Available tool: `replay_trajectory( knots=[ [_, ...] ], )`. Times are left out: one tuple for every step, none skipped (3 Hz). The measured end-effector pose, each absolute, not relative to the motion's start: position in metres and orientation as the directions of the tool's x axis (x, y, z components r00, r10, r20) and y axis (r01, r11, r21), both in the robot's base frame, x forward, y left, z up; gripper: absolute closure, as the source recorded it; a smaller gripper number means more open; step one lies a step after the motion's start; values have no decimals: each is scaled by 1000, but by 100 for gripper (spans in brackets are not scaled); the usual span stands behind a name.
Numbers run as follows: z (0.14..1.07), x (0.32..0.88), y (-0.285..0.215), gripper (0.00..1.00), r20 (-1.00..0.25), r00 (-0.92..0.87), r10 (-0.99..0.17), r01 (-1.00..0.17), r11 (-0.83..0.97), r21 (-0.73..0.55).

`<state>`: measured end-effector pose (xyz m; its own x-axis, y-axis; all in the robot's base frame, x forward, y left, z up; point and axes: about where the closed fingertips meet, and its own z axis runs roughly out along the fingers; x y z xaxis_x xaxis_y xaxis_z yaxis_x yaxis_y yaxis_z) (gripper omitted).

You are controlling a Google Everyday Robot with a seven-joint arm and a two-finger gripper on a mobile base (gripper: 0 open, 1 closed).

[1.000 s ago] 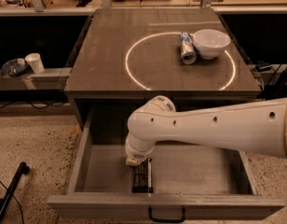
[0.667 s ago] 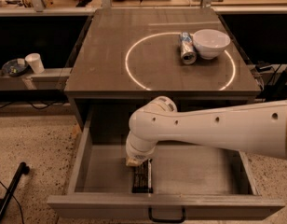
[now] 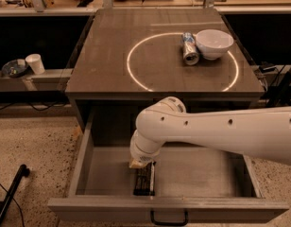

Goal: Pick rxbar chocolate from top drawer and place on counter

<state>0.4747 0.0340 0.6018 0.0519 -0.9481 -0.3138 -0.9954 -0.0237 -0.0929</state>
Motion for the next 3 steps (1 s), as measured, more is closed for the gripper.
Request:
replay_trajectory(
  knots=[
    [603,475,33,27,-313,57,-948,-995,-27,-100],
    [618,471,26,4,-266,161,-951,-982,-127,-142],
    [631,451,19,0,-153,426,-892,-902,-407,-140]
  ],
)
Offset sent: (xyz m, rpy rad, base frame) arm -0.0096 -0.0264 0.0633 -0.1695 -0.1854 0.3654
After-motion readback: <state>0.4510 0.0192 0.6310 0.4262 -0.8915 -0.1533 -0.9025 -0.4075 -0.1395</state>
